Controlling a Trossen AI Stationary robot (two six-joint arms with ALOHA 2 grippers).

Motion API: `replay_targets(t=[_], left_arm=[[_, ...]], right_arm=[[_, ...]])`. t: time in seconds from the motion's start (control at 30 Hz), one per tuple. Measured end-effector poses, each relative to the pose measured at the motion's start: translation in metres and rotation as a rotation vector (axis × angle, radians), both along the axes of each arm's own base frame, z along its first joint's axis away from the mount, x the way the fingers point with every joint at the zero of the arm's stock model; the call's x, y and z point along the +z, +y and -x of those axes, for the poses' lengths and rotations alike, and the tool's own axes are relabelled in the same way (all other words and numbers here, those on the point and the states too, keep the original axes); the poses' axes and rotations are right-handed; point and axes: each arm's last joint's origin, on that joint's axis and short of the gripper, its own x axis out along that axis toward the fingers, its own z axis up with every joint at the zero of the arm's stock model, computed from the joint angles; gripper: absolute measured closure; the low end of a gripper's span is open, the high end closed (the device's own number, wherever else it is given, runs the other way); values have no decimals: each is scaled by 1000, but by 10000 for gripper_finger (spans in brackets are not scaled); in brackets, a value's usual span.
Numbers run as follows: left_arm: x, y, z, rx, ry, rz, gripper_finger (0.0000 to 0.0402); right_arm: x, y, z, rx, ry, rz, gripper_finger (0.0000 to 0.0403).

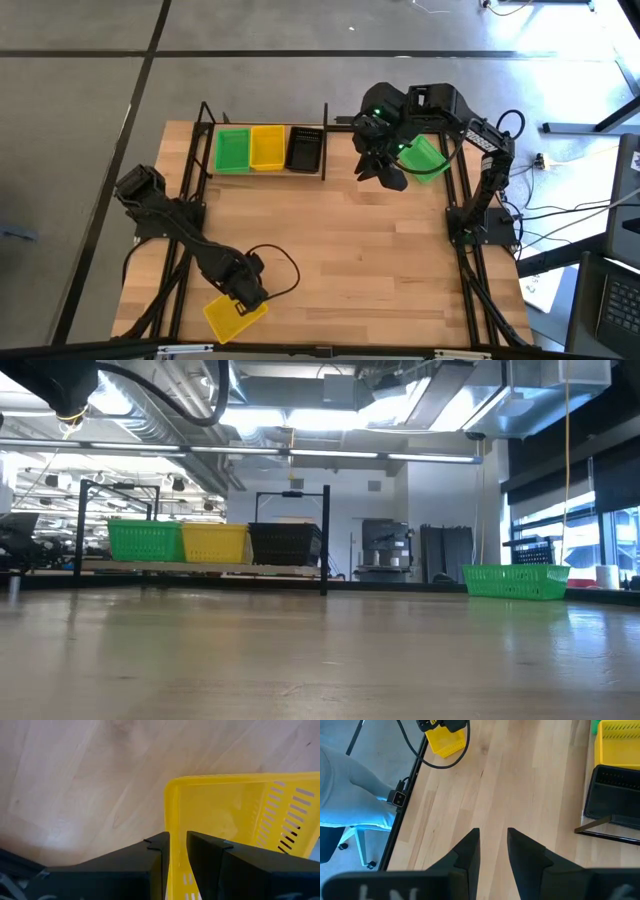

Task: Stack baskets on shelf by color
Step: Stack the yellow basket on the yellow basket on the shelf

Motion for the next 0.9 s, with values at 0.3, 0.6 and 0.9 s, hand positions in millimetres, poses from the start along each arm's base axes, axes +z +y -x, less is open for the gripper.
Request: replay_targets(t=[0.3, 0.6, 0.9], left_arm=[[-13, 3, 3, -5, -5, -12, 344], [-13, 3, 2, -5, -27, -36, 344], [-13, 4, 2, 10, -28, -38, 344]], right_arm=[[0, 0, 0, 0, 0, 0, 307], [0, 0, 0, 18, -8, 14, 307], [0, 0, 0, 37, -16, 27, 307]])
